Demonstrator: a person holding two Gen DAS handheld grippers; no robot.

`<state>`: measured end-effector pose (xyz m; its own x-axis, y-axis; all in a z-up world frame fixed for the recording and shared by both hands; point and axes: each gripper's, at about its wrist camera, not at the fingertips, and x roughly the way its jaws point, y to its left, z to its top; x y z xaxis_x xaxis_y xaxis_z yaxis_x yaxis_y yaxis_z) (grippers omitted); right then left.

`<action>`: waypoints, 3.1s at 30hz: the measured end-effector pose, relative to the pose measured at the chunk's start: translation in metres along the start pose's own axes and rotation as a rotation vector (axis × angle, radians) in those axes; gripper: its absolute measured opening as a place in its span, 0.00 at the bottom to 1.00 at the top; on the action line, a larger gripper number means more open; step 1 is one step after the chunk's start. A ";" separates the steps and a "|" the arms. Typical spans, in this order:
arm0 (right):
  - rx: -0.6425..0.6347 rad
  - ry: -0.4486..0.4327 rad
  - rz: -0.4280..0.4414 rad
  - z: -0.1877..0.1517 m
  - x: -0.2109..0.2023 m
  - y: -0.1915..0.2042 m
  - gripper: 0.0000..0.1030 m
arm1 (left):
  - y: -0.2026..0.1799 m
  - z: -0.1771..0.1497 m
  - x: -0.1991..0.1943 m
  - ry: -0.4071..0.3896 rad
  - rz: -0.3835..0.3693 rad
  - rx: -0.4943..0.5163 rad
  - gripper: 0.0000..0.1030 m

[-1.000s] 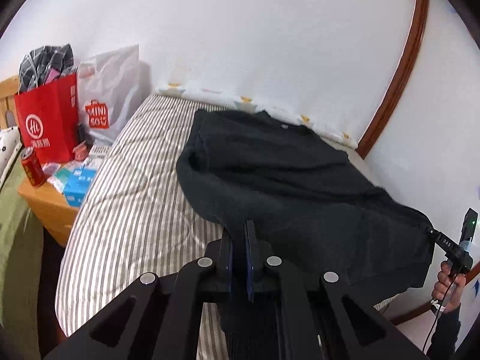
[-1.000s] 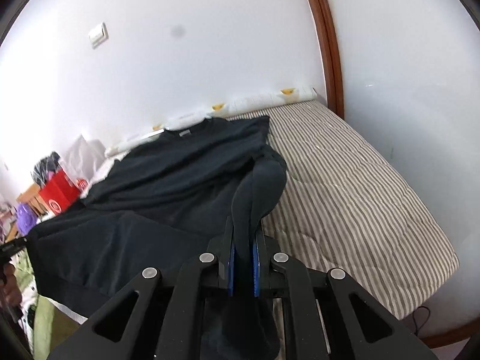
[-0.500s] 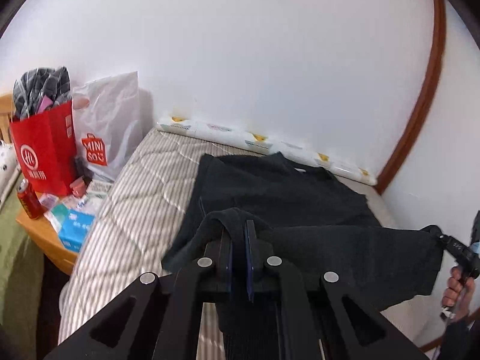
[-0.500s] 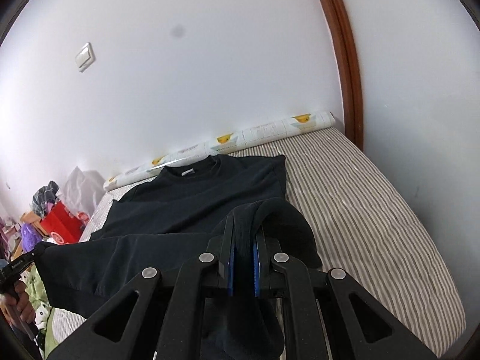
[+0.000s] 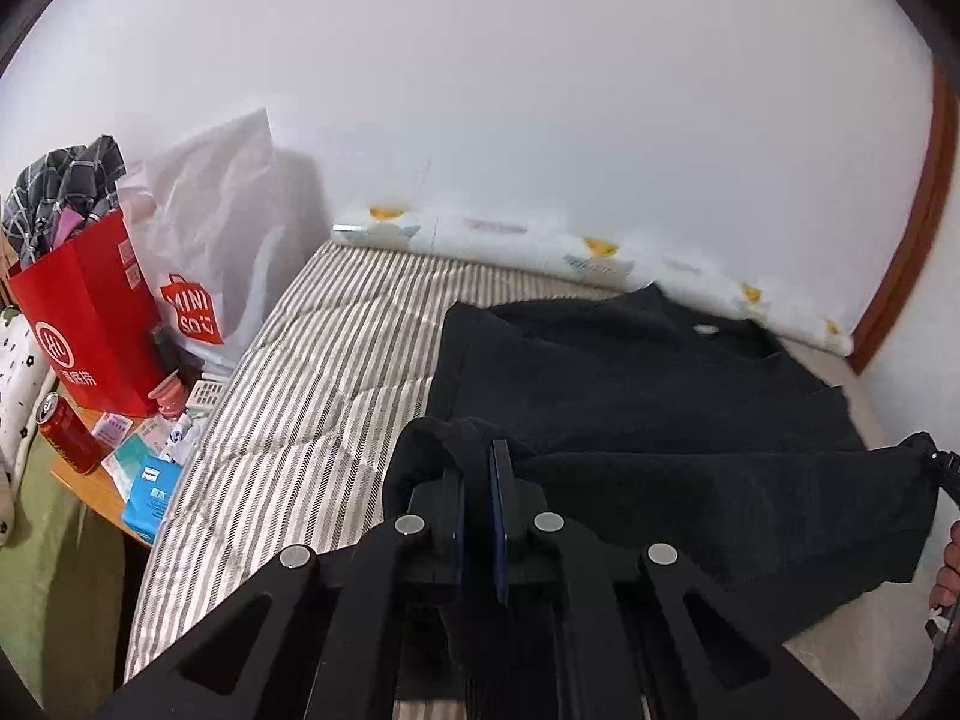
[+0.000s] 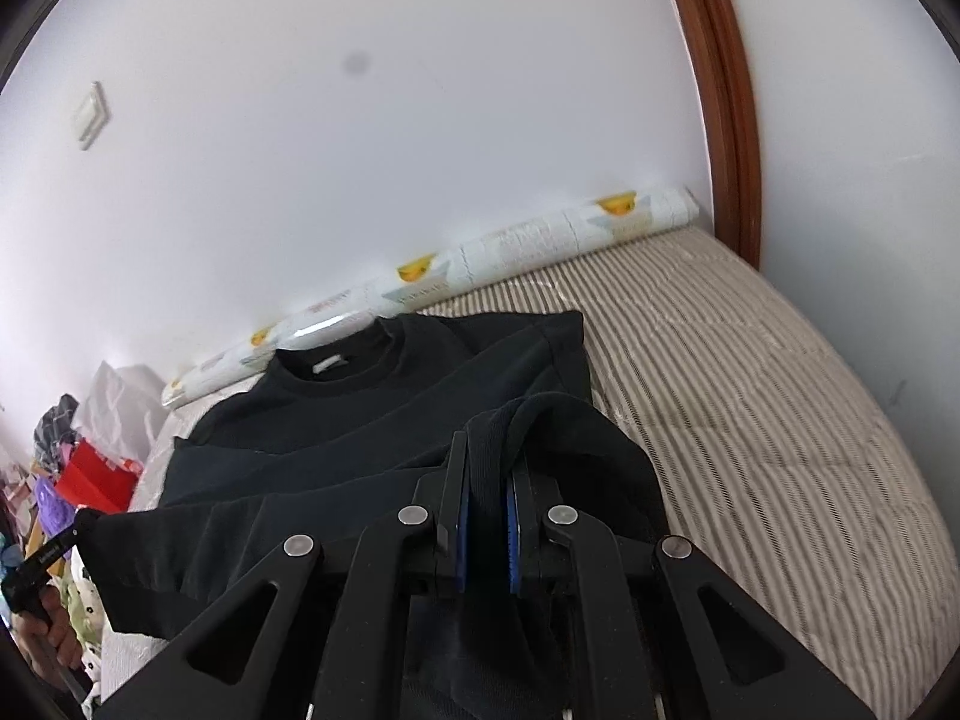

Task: Fold small clothes

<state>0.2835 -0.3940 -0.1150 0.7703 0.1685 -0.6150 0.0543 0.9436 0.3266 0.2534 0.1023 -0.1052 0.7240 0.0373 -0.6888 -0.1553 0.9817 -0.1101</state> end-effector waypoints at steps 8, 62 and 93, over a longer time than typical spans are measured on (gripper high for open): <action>-0.009 0.084 -0.053 -0.002 0.057 -0.008 0.10 | 0.001 -0.003 0.032 0.062 0.034 0.010 0.10; 0.108 0.196 0.037 -0.064 -0.011 -0.057 0.11 | 0.052 -0.088 -0.024 0.186 -0.168 -0.005 0.12; -0.109 0.066 -0.045 -0.128 -0.164 -0.024 0.45 | 0.046 -0.153 -0.129 0.104 -0.201 0.050 0.27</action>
<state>0.0748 -0.4081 -0.1137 0.7246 0.1400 -0.6748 0.0163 0.9754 0.2198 0.0495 0.1139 -0.1310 0.6631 -0.1773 -0.7272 0.0208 0.9755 -0.2189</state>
